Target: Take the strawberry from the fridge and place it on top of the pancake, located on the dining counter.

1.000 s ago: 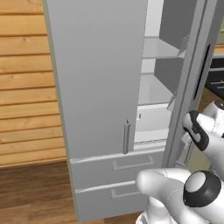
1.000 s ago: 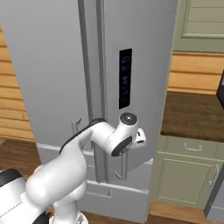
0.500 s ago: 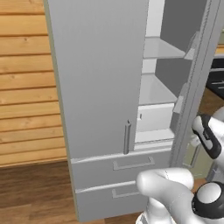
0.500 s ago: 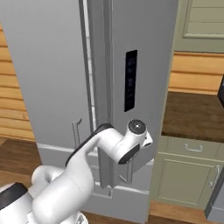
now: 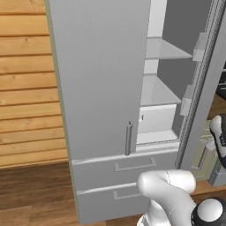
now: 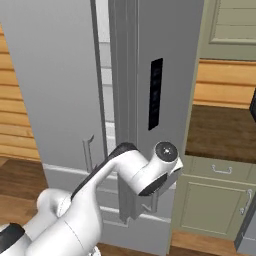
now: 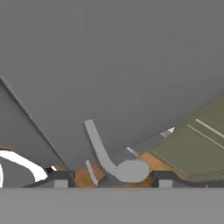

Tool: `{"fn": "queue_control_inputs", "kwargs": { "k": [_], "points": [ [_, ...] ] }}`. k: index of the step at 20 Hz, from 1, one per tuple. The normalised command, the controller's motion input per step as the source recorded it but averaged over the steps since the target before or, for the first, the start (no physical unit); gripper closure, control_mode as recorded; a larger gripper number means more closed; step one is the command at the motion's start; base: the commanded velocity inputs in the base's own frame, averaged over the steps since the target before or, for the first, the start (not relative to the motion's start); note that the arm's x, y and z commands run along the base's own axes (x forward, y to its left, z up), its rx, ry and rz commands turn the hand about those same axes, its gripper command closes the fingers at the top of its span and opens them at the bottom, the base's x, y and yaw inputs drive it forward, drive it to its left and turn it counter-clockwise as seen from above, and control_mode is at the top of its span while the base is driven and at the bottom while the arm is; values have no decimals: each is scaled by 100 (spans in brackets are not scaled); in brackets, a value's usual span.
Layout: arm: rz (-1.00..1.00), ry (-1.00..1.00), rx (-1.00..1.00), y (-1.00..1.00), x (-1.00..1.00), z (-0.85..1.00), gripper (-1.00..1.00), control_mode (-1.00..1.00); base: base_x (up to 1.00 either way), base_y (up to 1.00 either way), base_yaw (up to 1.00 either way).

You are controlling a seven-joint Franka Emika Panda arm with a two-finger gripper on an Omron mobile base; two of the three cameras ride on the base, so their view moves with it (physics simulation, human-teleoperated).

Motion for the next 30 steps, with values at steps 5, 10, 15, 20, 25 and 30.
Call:
{"fn": "queue_control_inputs", "kwargs": {
  "k": [5,10,15,20,25,30],
  "points": [
    [0,-5,0,-5,-96,98,-100,-100,0,0,0],
    [-2,-10,-3,65,-79,72,-100,-100,0,0,0],
    [-5,-4,-38,100,-25,89,-100,-100,0,0,0],
    [-13,0,-42,100,-3,72,-100,-100,0,0,0],
    [-11,0,-40,97,8,38,-100,-100,0,0,0],
    [0,1,-20,36,48,1,-100,-100,0,0,0]
  ]
}}
